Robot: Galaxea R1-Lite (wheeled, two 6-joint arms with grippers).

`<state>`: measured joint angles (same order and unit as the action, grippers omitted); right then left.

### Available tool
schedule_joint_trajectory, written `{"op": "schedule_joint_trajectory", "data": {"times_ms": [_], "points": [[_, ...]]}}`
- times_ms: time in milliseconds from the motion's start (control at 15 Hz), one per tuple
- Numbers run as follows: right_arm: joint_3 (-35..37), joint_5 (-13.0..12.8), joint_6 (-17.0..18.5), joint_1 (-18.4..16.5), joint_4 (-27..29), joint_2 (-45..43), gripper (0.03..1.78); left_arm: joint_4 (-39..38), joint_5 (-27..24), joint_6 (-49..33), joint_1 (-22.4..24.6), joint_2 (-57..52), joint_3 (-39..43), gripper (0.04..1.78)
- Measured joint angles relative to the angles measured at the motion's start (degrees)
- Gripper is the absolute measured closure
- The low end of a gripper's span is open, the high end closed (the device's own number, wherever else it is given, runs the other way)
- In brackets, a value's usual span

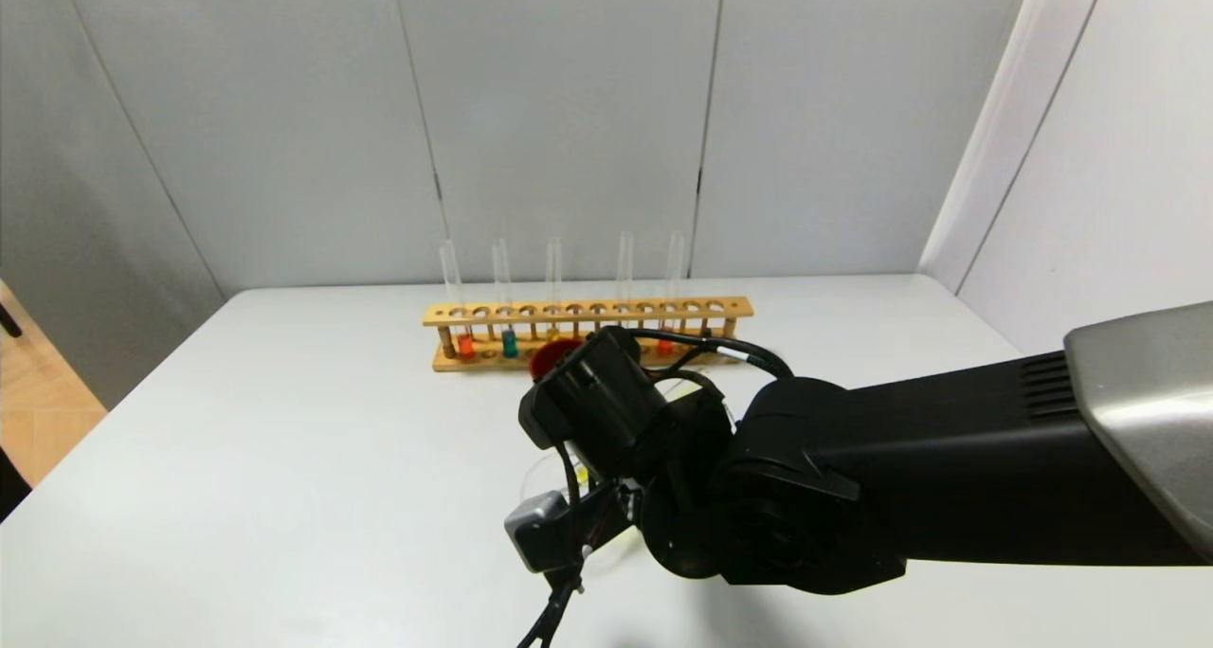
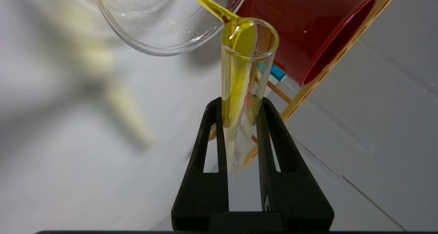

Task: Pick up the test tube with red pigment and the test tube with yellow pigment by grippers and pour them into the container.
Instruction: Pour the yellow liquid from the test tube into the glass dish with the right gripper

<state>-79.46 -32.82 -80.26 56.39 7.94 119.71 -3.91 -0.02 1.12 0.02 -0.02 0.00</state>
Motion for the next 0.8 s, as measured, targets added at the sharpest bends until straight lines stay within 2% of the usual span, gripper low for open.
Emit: {"op": "schedule_joint_trajectory", "data": {"times_ms": [800], "points": [[-1.49,-0.72,-3.78,-0.39,-0.06,0.41,1.54,0.00,0.02,0.00,0.00,0.00,0.00,0.11]]}}
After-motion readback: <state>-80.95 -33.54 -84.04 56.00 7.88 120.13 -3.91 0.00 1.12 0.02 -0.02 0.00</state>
